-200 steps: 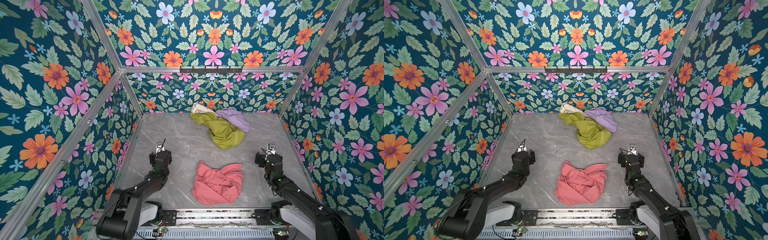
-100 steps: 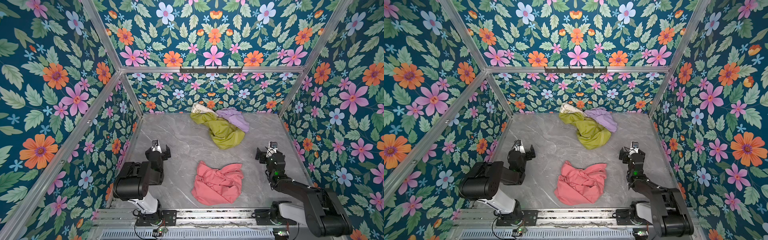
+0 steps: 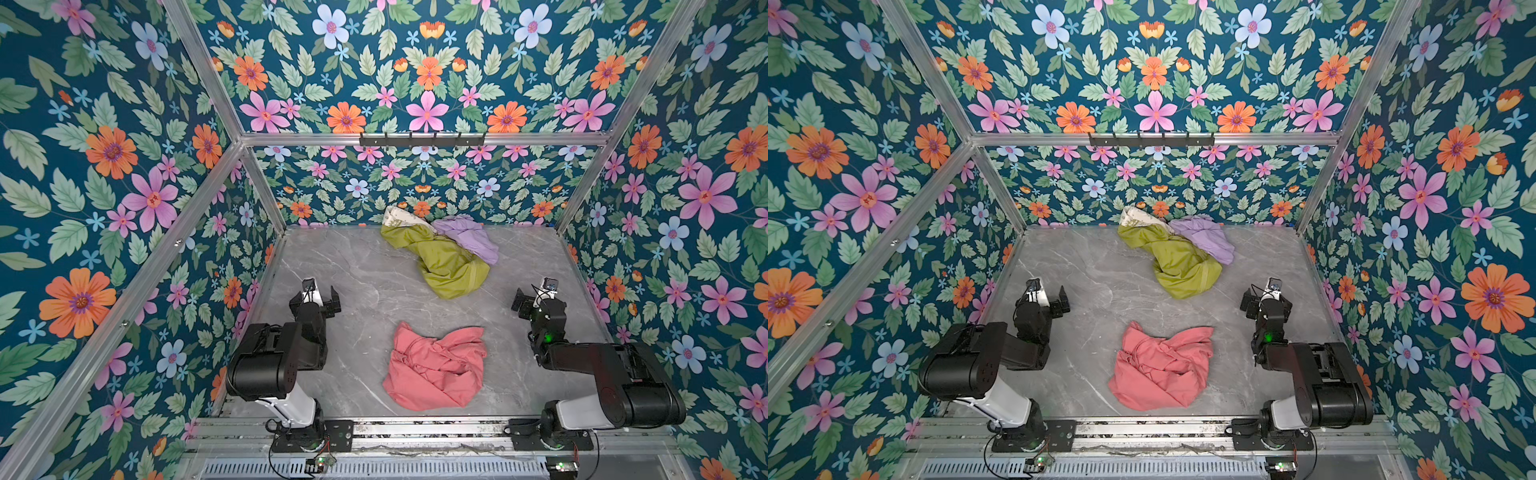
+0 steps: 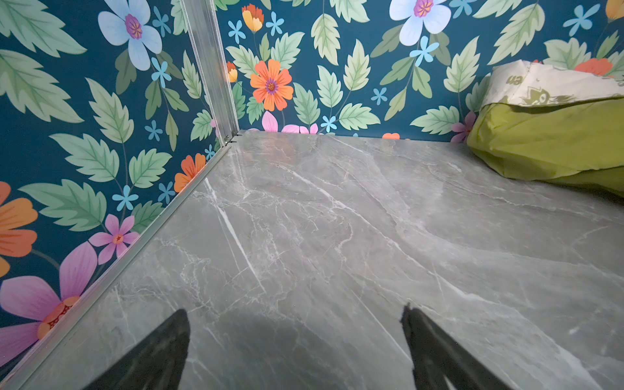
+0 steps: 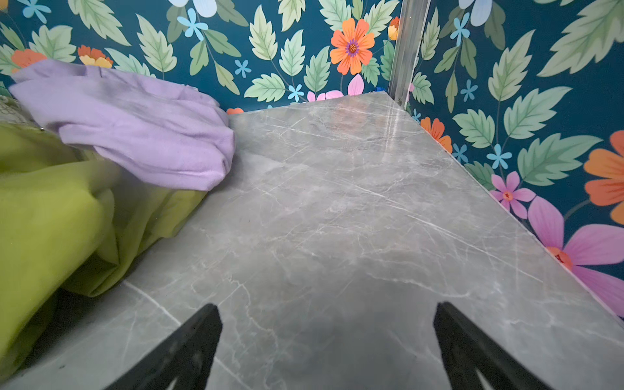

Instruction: Pick out a specific cloth from the pile

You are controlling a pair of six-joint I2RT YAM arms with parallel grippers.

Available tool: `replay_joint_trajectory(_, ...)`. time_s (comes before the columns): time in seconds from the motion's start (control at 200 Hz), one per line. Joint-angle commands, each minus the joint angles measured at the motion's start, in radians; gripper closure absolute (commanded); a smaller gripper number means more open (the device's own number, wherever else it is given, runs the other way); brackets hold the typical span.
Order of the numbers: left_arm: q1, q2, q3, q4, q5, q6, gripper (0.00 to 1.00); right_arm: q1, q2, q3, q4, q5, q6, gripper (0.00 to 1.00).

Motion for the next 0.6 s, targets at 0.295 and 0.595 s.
replay_joint_trajectory(0.295, 0.002, 0.0, 0.001, 0.03, -0.016, -0.011, 0.0, 0.005, 0.006, 0.006, -0.013, 0.015, -0.004, 0.01)
replay_joint_trajectory(0.595, 0.003, 0.001, -0.02, 0.067, -0.097, -0.042, 0.0, 0.038, 0.013, -0.012, 0.037, 0.037, -0.038, 0.01)
